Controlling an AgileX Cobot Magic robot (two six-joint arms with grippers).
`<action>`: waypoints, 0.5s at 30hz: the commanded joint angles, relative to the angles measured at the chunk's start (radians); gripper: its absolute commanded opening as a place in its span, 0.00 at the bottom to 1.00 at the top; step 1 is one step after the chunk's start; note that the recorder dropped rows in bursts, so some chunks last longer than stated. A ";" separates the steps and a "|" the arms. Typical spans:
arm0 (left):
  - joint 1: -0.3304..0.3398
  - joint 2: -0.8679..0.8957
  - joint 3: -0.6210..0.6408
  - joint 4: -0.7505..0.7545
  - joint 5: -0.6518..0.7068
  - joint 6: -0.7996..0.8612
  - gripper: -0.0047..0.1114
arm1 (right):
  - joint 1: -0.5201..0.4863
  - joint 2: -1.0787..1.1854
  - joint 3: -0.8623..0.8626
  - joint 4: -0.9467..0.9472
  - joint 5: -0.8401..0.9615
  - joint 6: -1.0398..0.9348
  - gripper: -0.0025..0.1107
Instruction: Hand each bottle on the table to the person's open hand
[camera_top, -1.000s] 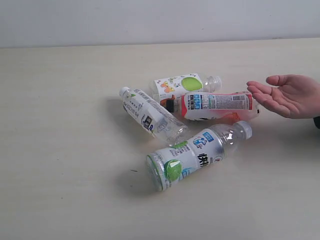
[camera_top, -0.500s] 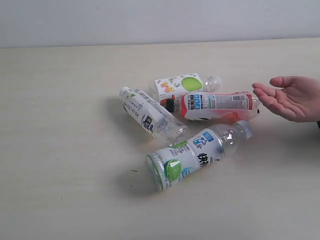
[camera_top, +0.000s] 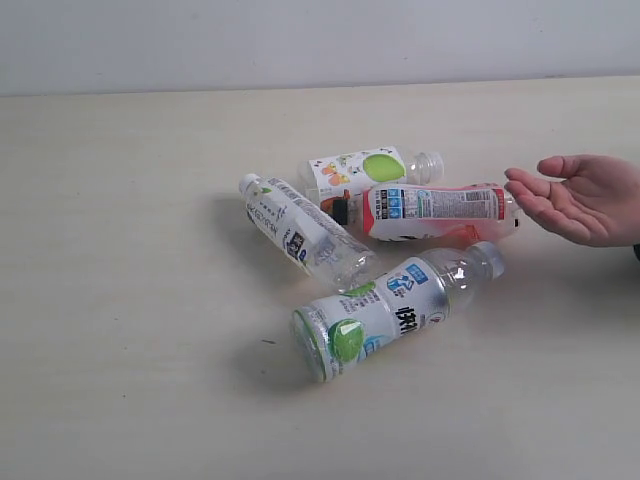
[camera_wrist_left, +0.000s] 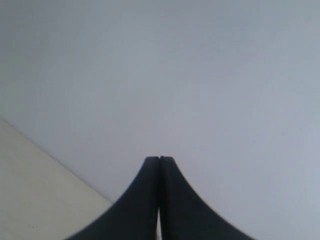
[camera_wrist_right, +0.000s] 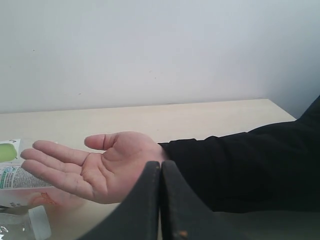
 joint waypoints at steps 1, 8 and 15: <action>-0.007 -0.006 -0.040 0.092 -0.023 -0.046 0.05 | -0.008 -0.005 0.004 -0.006 -0.011 -0.009 0.02; -0.007 -0.006 -0.047 0.328 -0.083 -0.277 0.05 | -0.008 -0.005 0.004 -0.006 -0.011 -0.009 0.02; -0.007 0.251 -0.218 0.580 -0.269 -0.415 0.05 | -0.008 -0.005 0.004 -0.006 -0.011 -0.009 0.02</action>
